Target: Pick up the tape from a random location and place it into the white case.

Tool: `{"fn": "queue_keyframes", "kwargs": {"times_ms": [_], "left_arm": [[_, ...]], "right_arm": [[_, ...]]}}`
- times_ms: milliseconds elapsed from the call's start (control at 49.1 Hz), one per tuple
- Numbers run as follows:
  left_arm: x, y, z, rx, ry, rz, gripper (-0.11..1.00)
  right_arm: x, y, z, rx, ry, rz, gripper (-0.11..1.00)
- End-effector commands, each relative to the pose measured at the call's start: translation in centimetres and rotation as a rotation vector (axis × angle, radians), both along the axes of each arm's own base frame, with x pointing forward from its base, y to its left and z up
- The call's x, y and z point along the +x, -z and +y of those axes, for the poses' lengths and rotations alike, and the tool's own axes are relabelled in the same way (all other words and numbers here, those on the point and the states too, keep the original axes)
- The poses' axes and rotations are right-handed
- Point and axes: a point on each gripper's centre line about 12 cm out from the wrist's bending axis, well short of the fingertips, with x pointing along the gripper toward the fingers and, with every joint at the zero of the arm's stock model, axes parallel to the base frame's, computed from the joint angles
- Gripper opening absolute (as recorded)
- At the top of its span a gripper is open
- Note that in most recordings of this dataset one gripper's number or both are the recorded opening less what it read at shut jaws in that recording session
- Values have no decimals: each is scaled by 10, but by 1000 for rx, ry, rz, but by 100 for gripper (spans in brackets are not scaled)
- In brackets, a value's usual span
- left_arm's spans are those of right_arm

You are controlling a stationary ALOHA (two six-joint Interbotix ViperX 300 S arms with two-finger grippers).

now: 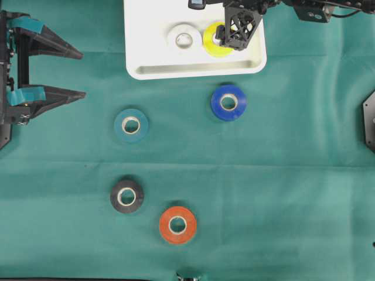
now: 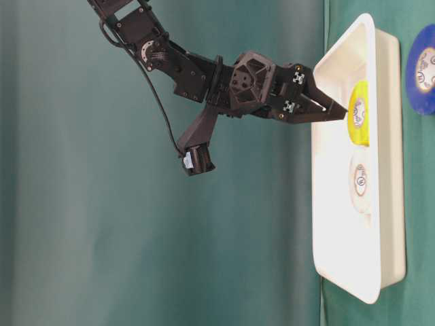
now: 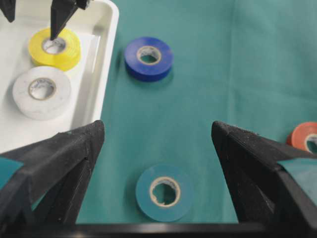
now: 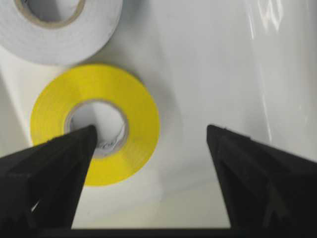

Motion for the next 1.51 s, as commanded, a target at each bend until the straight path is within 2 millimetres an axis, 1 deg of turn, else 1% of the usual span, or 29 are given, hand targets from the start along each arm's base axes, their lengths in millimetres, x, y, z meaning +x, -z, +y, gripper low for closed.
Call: {"fn": "queue_keyframes", "kwargs": {"times_ms": [0,224,306,570,611,672,774,917,1120,1202,1487], "left_arm": [[2,-7,1,0,-4,-22,99],[2,-8,1,1,-4,-23,99],[1,-8,0,1,-2,-25,99],[1,-8,1,1,-4,-25,99],[1,-8,0,-1,-3,-25,99],[1,-8,0,1,-2,-23,99],[1,-8,1,-1,-4,-23,99],[1,-8,1,-1,-4,-23,99],[1,-7,0,-1,-3,-20,99],[1,-8,1,-1,-4,-22,99],[1,-8,0,-1,-3,-23,99]], "right_arm": [[1,-40,-1,-33,3,-59,87],[-9,-87,5,-42,7,-70,87],[-15,-103,8,-41,11,-66,87],[-36,-166,16,-89,18,-119,87],[-37,-171,17,-96,18,-130,87],[-39,-176,18,-101,18,-141,87],[-40,-176,18,-101,18,-141,87],[-34,-175,28,-94,-9,-143,87],[-18,-175,65,-80,-101,-151,86],[-12,-175,82,-66,-130,-157,86],[2,-174,139,-20,-211,-183,86]]}}
